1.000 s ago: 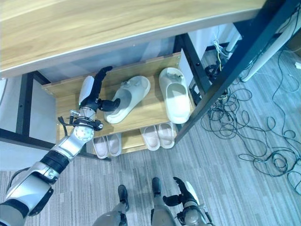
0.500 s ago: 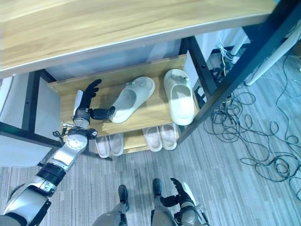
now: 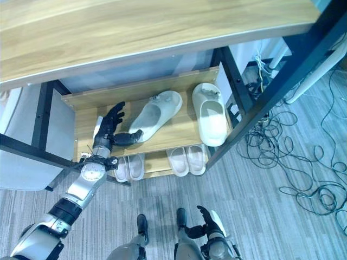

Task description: Arrange the slippers neatly on the shoe rack.

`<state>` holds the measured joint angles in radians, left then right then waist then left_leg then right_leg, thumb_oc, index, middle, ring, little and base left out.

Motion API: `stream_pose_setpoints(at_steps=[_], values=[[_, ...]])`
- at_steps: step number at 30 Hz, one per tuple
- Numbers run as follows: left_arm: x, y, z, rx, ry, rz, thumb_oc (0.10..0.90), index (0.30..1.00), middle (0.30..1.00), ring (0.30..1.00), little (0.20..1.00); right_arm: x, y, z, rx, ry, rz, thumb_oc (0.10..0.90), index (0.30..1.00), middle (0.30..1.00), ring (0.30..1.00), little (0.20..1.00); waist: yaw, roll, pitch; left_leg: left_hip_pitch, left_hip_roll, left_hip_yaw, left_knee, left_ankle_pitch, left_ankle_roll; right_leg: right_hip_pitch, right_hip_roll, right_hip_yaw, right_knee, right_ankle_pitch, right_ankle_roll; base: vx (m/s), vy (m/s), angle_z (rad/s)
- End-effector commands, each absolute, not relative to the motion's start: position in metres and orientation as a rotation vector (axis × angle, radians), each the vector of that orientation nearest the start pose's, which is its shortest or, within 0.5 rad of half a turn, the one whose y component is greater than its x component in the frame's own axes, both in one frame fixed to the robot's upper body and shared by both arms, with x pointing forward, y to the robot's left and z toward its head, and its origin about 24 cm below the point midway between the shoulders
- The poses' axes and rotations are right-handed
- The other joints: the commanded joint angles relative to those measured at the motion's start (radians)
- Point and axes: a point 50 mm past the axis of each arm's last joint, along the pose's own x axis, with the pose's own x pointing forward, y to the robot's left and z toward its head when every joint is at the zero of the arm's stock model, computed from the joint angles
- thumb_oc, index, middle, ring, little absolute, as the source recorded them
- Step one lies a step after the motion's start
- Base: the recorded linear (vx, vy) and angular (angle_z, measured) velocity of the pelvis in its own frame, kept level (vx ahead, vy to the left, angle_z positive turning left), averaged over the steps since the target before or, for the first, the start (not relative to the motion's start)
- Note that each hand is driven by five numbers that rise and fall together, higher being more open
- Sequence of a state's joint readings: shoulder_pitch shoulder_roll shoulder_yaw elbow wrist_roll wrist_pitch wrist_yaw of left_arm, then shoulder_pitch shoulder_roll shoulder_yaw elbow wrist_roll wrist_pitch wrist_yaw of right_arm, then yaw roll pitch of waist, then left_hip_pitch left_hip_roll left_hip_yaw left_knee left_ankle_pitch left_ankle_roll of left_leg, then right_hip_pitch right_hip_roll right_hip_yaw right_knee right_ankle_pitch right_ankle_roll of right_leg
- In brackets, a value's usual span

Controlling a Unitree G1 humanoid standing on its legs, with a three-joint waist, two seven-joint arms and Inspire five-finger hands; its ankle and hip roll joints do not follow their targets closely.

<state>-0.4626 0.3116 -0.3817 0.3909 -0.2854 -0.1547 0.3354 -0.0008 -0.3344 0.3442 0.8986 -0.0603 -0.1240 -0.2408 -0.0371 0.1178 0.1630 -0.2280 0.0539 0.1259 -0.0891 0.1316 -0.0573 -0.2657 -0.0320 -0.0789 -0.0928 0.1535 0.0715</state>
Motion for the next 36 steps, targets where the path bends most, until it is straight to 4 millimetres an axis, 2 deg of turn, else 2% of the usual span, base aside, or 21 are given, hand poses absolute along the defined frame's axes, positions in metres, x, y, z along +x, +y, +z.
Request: stream_pose_setpoints(at_steps=[1,10,18,23,36], values=[[0.334,0.121,0.125,0.003,-0.368,-0.047,0.800,0.900,0.900,0.900,0.900,0.149,-0.225,-0.123,-0.593,0.745,0.013,0.800,0.900,0.900,0.900,0.900,0.031,-0.014,-0.072,-0.055,-0.015,-0.012,0.002,0.009,-0.045,-0.033,-0.042,-0.061,0.025,-0.069,0.064,0.00,0.000,0.00],[0.325,0.103,0.115,-0.079,-0.326,-0.117,0.800,0.900,0.900,0.900,0.900,0.150,-0.224,-0.122,-0.593,0.742,0.010,0.800,0.900,0.900,0.900,0.900,0.029,-0.011,-0.066,-0.051,-0.014,-0.011,0.002,0.009,-0.043,-0.032,-0.041,-0.057,0.026,-0.069,0.064,0.00,0.000,0.00],[0.317,0.079,0.110,-0.181,-0.287,-0.186,0.800,0.900,0.900,0.900,0.900,0.154,-0.220,-0.121,-0.590,0.725,0.010,0.800,0.900,0.900,0.900,0.900,0.024,-0.010,-0.062,-0.045,-0.014,-0.009,0.002,0.007,-0.041,-0.027,-0.042,-0.057,0.026,-0.071,0.063,0.00,0.000,0.00],[0.315,0.072,0.108,-0.189,-0.275,-0.215,0.800,0.900,0.900,0.900,0.900,0.156,-0.219,-0.120,-0.590,0.719,0.009,0.800,0.900,0.900,0.900,0.900,0.022,-0.011,-0.060,-0.043,-0.013,-0.007,0.002,0.006,-0.039,-0.027,-0.042,-0.054,0.027,-0.070,0.063,0.00,0.000,0.00],[0.307,0.035,0.105,-0.233,-0.237,-0.340,0.800,0.900,0.900,0.900,0.900,0.156,-0.214,-0.122,-0.570,0.720,0.010,0.800,0.900,0.900,0.900,0.900,0.007,-0.011,-0.055,-0.039,-0.012,-0.002,0.002,0.003,-0.037,-0.027,-0.042,-0.050,0.028,-0.069,0.065,0.00,0.000,0.00]])
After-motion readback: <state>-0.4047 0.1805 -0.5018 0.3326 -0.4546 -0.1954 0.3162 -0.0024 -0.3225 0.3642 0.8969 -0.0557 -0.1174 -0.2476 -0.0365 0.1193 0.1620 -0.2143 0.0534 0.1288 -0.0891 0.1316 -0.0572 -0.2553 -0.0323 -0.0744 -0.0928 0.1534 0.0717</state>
